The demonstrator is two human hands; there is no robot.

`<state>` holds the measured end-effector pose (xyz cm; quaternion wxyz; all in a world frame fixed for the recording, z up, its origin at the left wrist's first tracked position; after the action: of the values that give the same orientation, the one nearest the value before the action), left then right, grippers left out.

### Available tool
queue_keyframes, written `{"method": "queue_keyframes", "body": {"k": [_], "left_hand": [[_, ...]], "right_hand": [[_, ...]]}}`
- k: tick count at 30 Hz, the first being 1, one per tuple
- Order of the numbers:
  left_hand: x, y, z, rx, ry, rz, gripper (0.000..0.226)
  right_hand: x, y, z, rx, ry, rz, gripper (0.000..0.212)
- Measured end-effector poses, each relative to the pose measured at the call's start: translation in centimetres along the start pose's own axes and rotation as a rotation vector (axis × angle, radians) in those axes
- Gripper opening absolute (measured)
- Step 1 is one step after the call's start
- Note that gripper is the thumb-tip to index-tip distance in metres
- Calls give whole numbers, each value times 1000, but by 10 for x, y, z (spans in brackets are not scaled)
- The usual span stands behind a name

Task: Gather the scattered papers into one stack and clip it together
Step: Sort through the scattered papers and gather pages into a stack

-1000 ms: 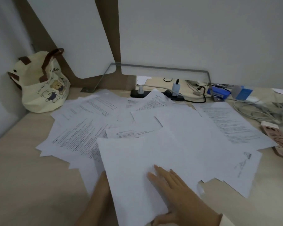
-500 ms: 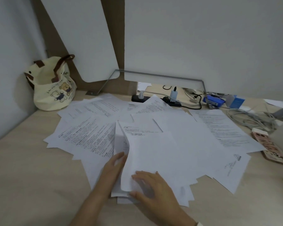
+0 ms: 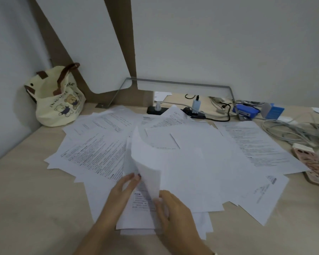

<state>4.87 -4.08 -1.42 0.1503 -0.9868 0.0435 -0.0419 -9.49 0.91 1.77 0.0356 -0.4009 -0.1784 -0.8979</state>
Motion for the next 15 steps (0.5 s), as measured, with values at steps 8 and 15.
{"method": "queue_keyframes", "body": {"k": [8, 15], "left_hand": [[8, 14, -3, -9, 135, 12, 50], [14, 18, -1, -2, 133, 33, 60]], "right_hand": [[97, 39, -50, -392, 1163, -148, 22], [104, 67, -117, -667, 587, -142, 25]]}}
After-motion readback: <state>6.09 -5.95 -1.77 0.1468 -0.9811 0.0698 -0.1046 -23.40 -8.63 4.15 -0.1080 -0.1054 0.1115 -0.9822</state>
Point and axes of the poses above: each hand's wrist, its own y-axis towards the middle knuckle, its own x-axis out of the back of the hand, z = x × y, the point moved 7 cm from there along y, towards the middle knuckle, and after that the axes turned 7 degrees about z, right-handed, at the moved point
